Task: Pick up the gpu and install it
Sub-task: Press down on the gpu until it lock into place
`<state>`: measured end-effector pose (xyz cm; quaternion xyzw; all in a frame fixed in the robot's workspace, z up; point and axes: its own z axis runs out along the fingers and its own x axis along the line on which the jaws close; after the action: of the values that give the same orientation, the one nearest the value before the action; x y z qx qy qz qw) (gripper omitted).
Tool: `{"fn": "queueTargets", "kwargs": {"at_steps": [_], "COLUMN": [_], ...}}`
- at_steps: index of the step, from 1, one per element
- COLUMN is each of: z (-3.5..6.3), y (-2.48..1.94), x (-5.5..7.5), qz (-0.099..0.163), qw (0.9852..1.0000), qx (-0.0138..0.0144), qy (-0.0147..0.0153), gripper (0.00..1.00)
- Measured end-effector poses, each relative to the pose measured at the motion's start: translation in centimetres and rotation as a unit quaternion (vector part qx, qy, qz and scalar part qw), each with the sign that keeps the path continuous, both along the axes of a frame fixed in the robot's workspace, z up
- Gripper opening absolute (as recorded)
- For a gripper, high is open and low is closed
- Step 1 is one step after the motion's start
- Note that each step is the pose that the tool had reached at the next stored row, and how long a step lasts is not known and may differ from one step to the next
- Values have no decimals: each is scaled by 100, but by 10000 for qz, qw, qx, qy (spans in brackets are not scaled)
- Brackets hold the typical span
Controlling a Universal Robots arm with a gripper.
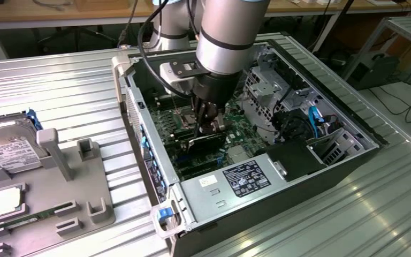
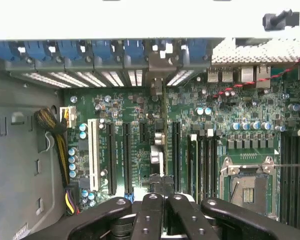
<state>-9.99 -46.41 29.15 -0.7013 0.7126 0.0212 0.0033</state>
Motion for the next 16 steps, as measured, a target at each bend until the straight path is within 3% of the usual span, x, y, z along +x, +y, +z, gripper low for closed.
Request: {"fn": "queueTargets", "kwargs": {"at_steps": [8,10,11,13,14,16], "z": [-6,-14,-15,-16,-16,-20], "y": [0,2,2,2,2,2], "x": [-292,-299,-293,-285,-285,-292], "qz": [1,0,0,0,0,0], "qw": [10000,10000,9999,9996,9996,9996], "qx": [1,0,1,5,5,5], "qy": [3,91,172,277,298,298], "gripper": [11,11,11,11,11,11]}}
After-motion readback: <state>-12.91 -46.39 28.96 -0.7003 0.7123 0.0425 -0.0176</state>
